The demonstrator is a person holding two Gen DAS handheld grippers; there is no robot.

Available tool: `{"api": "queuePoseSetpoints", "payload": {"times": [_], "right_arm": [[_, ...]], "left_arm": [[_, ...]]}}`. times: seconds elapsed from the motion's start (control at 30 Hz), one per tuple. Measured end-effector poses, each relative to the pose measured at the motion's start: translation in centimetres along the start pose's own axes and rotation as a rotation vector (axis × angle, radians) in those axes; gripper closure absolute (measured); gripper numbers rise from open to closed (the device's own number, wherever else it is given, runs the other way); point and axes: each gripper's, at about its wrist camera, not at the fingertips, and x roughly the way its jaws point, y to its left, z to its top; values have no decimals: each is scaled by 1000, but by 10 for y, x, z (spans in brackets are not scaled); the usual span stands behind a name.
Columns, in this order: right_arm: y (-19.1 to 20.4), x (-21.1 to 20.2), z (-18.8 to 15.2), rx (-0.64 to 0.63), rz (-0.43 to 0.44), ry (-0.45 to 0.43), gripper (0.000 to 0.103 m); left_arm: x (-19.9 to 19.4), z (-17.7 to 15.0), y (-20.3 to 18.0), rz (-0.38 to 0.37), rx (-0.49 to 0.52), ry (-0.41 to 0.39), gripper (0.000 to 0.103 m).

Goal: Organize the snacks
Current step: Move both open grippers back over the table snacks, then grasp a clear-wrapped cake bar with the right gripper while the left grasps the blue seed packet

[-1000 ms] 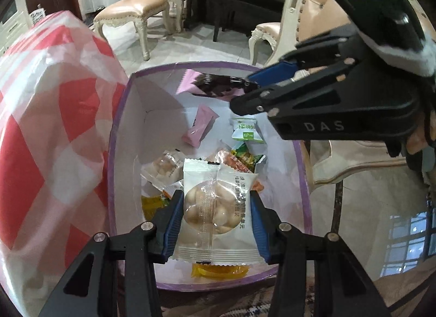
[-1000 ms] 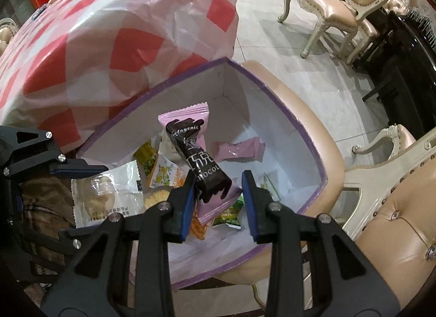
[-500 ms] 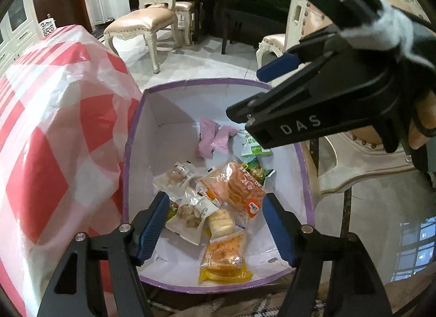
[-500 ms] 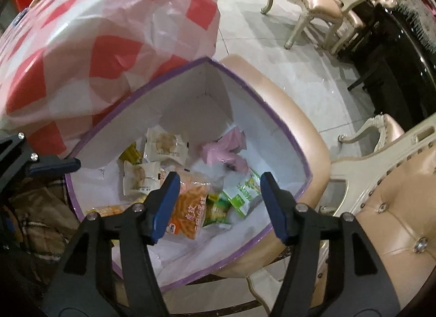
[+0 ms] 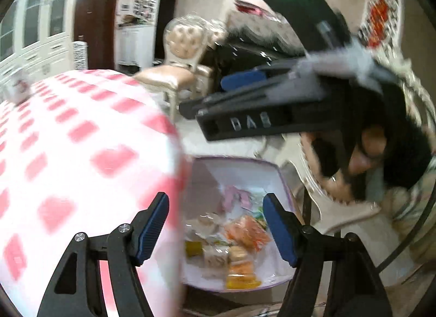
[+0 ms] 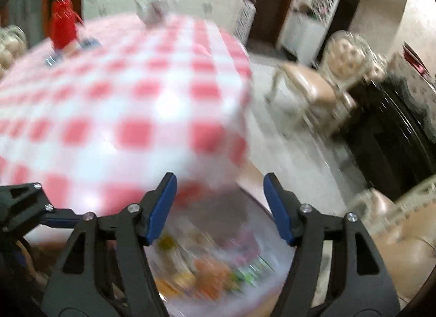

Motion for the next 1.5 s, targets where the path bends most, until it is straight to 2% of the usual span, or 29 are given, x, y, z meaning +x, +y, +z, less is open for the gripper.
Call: {"api": "queuePoseSetpoints", "payload": {"times": [0.07, 0.13, 0.3, 0.4, 0.47, 0.53, 0.6, 0.63, 0.67, 0.77, 0.87, 1.0, 1.07, 1.17, 1.23, 1.3, 1.33, 1.4, 1.47, 1.5], "right_arm": [[28, 8, 17, -33, 43, -34, 31], [67, 29, 37, -75, 96, -42, 31], [150, 84, 87, -135, 193, -47, 31], [193, 132, 122, -97, 285, -8, 30], [218, 164, 145, -36, 363, 37, 30], [243, 197, 170, 26, 403, 68, 30], [274, 226, 195, 81, 459, 103, 30], [286, 235, 205, 103, 472, 112, 30], [300, 243, 214, 120, 469, 117, 30], [351, 262, 247, 150, 460, 104, 30], [393, 284, 267, 194, 417, 143, 30], [425, 308, 288, 310, 339, 178, 31], [434, 320, 297, 319, 288, 191, 31], [450, 331, 310, 280, 217, 176, 29], [459, 331, 312, 205, 185, 166, 29], [462, 329, 306, 118, 208, 129, 34], [460, 327, 304, 85, 223, 110, 44], [446, 325, 298, 35, 283, 96, 54], [423, 320, 292, -2, 311, 71, 57], [415, 318, 291, -14, 352, 70, 58]], "left_arm": [[-18, 1, 32, 30, -50, -15, 24], [-34, -2, 71, 99, -122, -24, 23], [-67, -17, 181, 332, -301, -35, 22], [-84, -24, 250, 516, -398, -63, 22], [-99, -29, 294, 587, -486, -110, 22], [-114, -36, 331, 667, -577, -157, 22], [-137, -49, 367, 765, -681, -249, 22], [-151, -57, 379, 843, -728, -307, 22], [-169, -72, 387, 941, -798, -373, 22], [-205, -102, 397, 1068, -914, -467, 22], [-232, -118, 399, 1152, -985, -569, 22], [-248, -124, 393, 1196, -1007, -614, 21], [-251, -126, 394, 1179, -1016, -619, 20], [-247, -127, 402, 1155, -1015, -589, 20], [-244, -130, 406, 1132, -1034, -567, 20], [-244, -132, 412, 1106, -1057, -558, 20], [-245, -134, 412, 1098, -1070, -563, 20], [-247, -135, 411, 1106, -1082, -571, 20], [-248, -134, 408, 1105, -1080, -583, 20], [-249, -133, 407, 1102, -1078, -584, 20]]}}
